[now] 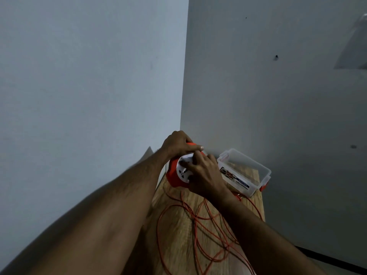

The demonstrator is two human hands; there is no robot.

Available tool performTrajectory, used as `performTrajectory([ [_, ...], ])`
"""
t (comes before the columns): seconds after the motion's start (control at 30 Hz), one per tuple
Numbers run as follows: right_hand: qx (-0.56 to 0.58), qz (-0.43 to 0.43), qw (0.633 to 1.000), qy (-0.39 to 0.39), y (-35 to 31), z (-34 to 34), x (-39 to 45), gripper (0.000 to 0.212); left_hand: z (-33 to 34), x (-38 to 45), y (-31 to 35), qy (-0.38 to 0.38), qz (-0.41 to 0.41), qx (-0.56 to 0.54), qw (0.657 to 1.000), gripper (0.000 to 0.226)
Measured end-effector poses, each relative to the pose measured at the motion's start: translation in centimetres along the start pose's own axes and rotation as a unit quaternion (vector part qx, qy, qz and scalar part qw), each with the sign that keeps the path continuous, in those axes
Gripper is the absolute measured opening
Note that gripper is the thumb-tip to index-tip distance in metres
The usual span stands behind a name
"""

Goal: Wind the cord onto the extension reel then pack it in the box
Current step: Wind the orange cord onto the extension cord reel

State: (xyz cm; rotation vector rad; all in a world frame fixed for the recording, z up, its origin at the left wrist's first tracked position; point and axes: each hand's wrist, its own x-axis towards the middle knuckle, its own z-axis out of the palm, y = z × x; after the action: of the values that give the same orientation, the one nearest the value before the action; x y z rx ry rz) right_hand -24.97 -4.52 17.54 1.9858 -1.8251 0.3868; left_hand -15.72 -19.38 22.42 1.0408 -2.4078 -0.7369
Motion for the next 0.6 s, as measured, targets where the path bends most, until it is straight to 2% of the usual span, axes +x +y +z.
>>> performTrajectory([
  [0.1, 0.137, 0.128, 0.981, 0.04, -1.1, 0.0, 0.6, 0.06, 0.0, 0.0, -0.1, 0.019, 0.0, -0.011, 1.0, 0.057],
  [0.17, 0.225, 0.259, 0.936, 0.083, -2.4, 0.2, 0.7, 0.055, 0.1, 0.0, -0.1, 0.029, 0.0, -0.015, 0.999, 0.056],
  [0.2, 0.278, 0.339, 0.891, 0.117, -3.0, 0.4, 0.9, 0.055, 0.2, 0.0, 0.0, 0.032, 0.001, -0.012, 0.999, 0.056],
  [0.23, 0.341, 0.419, 0.829, 0.143, -3.7, 0.3, 1.0, 0.056, 0.3, 0.1, 0.1, 0.034, 0.0, -0.006, 0.999, 0.056],
  [0.3, 0.496, 0.543, 0.66, 0.151, -4.6, 0.0, 1.5, 0.046, 0.7, 0.2, 0.3, 0.036, 0.005, 0.015, 0.999, 0.057],
  [0.33, 0.563, 0.574, 0.576, 0.145, -4.8, -0.1, 1.7, 0.032, 0.9, 0.1, 0.2, 0.033, 0.01, 0.029, 0.999, 0.057],
  [0.37, 0.61, 0.591, 0.511, 0.133, -4.9, -0.3, 1.8, 0.026, 1.0, 0.1, 0.1, 0.028, 0.013, 0.041, 0.999, 0.058],
  [0.4, 0.63, 0.601, 0.479, 0.115, -4.9, -0.5, 1.7, 0.028, 1.0, 0.0, -0.1, 0.024, 0.011, 0.045, 0.999, 0.058],
  [0.43, 0.631, 0.601, 0.479, 0.105, -4.9, -0.5, 1.5, 0.029, 0.9, -0.1, -0.4, 0.022, 0.001, 0.041, 0.999, 0.058],
  [0.47, 0.602, 0.59, 0.527, 0.109, -4.8, -0.5, 1.3, 0.028, 0.8, -0.1, -0.8, 0.02, -0.015, 0.025, 0.999, 0.055],
  [0.5, 0.534, 0.559, 0.621, 0.128, -4.7, -0.5, 0.9, 0.027, 0.5, -0.2, -1.1, 0.024, -0.031, 0.002, 0.999, 0.052],
  [0.53, 0.433, 0.5, 0.734, 0.155, -4.4, -0.4, 0.3, 0.028, 0.3, -0.2, -1.3, 0.03, -0.041, -0.018, 0.999, 0.049],
  [0.57, 0.327, 0.408, 0.832, 0.184, -4.0, -0.3, -0.3, 0.029, 0.1, -0.2, -1.4, 0.033, -0.041, -0.026, 0.998, 0.048],
  [0.6, 0.232, 0.297, 0.904, 0.201, -3.6, -0.3, -0.6, 0.03, -0.1, -0.1, -1.5, 0.031, -0.035, -0.021, 0.999, 0.049],
])
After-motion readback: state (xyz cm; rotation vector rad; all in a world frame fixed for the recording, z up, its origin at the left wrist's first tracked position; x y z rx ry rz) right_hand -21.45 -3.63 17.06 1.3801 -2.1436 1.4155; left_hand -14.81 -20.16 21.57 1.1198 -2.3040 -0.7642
